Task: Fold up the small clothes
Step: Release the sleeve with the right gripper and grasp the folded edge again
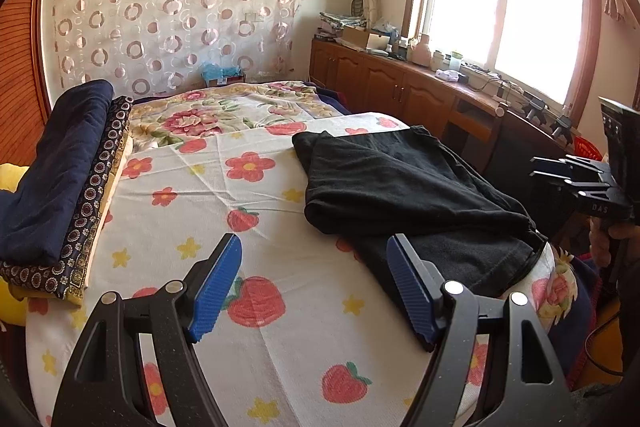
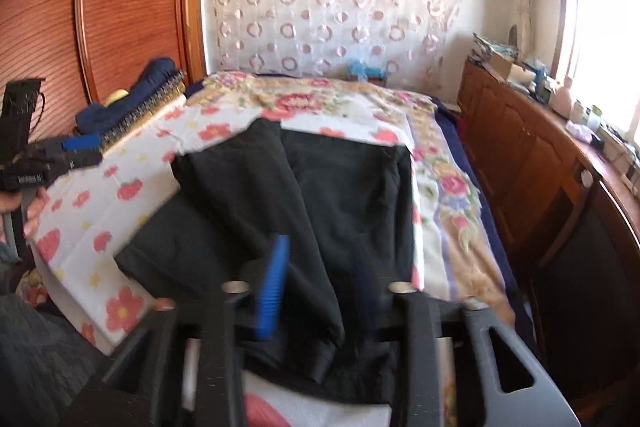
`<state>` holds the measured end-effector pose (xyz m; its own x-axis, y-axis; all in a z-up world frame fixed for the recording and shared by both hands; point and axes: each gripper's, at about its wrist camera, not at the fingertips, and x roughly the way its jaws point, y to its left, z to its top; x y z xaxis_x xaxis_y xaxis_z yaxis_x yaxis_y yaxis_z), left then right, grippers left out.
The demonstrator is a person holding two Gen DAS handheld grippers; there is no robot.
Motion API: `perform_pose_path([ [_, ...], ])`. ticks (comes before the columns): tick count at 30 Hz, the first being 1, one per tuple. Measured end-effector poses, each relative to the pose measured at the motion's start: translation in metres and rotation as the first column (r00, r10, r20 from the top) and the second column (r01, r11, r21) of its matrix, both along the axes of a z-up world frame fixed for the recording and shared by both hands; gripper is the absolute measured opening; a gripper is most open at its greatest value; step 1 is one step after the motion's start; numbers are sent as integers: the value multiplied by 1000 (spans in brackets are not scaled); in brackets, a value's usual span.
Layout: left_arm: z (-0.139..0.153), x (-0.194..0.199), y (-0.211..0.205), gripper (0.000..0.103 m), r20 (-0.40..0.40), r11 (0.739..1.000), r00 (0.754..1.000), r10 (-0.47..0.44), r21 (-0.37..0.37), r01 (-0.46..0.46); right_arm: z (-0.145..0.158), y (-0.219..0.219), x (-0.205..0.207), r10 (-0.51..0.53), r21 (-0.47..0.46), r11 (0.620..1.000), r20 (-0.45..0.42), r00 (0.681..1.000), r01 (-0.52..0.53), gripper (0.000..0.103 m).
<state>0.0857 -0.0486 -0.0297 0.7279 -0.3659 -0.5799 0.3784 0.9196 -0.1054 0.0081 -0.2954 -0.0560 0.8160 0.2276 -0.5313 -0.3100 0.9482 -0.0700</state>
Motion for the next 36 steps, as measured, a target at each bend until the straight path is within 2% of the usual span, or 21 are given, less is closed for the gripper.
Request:
perform_pose_path([
  [5,-2,0,2,76,-4,1000,1000,6,-1,-6,-6,34,28,86,18,996,-15,996,-85,46],
  [10,-5,2,3,76,-9,1000,1000,10,-4,-10,-16,78,63,175,-19,984,-52,983,-176,46],
  [20,-18,12,10,76,-40,1000,999,11,-13,-12,-37,157,130,332,-104,928,-195,923,-357,46],
  [28,-18,20,17,76,-49,1000,999,9,-25,-10,-56,172,163,356,-179,897,-246,901,-403,49],
  [30,-17,23,15,76,-47,1000,999,4,-22,-5,-53,168,166,359,-144,905,-245,900,-401,49],
  [32,-15,26,13,76,-45,1000,999,0,-16,0,-54,167,172,369,-104,909,-245,897,-403,41],
  [34,-14,31,11,76,-46,1000,999,-8,-15,7,-51,162,172,371,-75,915,-234,899,-397,13],
  [36,-13,37,9,76,-49,1000,999,-16,-15,16,-43,151,171,379,-14,921,-210,902,-390,11],
])
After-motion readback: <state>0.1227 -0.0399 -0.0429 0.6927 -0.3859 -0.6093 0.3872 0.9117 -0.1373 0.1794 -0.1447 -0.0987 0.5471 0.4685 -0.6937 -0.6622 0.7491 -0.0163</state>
